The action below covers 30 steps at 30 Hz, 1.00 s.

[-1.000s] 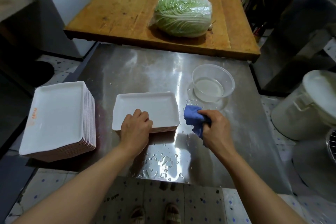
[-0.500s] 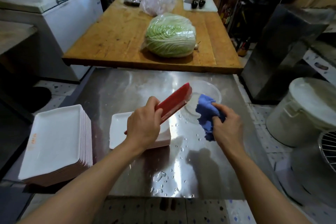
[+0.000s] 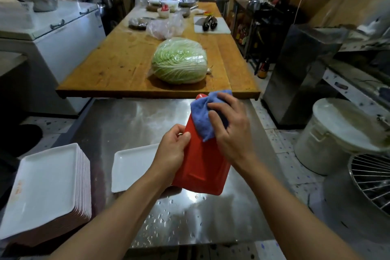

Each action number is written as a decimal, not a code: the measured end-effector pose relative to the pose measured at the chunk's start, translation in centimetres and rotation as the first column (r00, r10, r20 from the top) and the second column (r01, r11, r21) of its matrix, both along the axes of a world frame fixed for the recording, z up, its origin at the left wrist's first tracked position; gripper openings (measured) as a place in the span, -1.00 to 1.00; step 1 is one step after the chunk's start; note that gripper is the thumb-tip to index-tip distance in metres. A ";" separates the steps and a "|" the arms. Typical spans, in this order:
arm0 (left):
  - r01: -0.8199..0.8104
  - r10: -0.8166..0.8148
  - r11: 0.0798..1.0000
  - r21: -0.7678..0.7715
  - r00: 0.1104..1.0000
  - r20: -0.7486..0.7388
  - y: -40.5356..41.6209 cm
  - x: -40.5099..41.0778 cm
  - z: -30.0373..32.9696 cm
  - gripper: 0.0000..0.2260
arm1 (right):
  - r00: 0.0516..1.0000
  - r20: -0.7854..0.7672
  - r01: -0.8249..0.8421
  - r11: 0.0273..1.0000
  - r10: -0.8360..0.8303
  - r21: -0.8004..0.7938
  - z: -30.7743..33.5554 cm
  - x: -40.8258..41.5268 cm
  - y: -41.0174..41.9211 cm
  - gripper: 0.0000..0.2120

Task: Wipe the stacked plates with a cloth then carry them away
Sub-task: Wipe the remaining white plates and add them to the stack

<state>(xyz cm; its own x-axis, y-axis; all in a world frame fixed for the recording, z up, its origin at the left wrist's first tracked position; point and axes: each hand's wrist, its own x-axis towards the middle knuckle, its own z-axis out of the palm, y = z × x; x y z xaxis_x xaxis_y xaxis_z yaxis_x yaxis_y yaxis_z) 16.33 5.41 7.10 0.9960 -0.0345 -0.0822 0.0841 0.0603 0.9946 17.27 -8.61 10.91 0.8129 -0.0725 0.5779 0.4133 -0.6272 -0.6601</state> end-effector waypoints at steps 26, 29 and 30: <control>-0.279 0.254 0.865 -0.418 0.960 -0.115 -1.0 1.5 3.3 -0.80 | 0.946 -0.283 0.167 0.986 -0.156 0.014 -4.2 -5.2 -0.4 -0.48; -0.307 0.262 0.813 -0.495 0.952 -0.161 -1.4 1.5 3.4 -0.81 | 0.931 -0.356 0.189 0.938 -0.078 0.289 -3.8 -5.7 -0.7 -0.55; -0.305 0.250 0.803 -0.512 0.952 -0.174 -1.5 1.4 3.4 -0.81 | 0.923 -0.384 0.184 0.873 0.005 0.452 -3.3 -5.6 -0.9 -0.59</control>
<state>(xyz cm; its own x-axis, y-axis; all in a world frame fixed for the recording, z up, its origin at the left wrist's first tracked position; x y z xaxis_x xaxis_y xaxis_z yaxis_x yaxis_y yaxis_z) 17.74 3.90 10.53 0.9582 0.1768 -0.2251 0.0738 0.6073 0.7911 11.64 -9.52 7.61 0.9323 -0.3414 0.1197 0.0434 -0.2230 -0.9738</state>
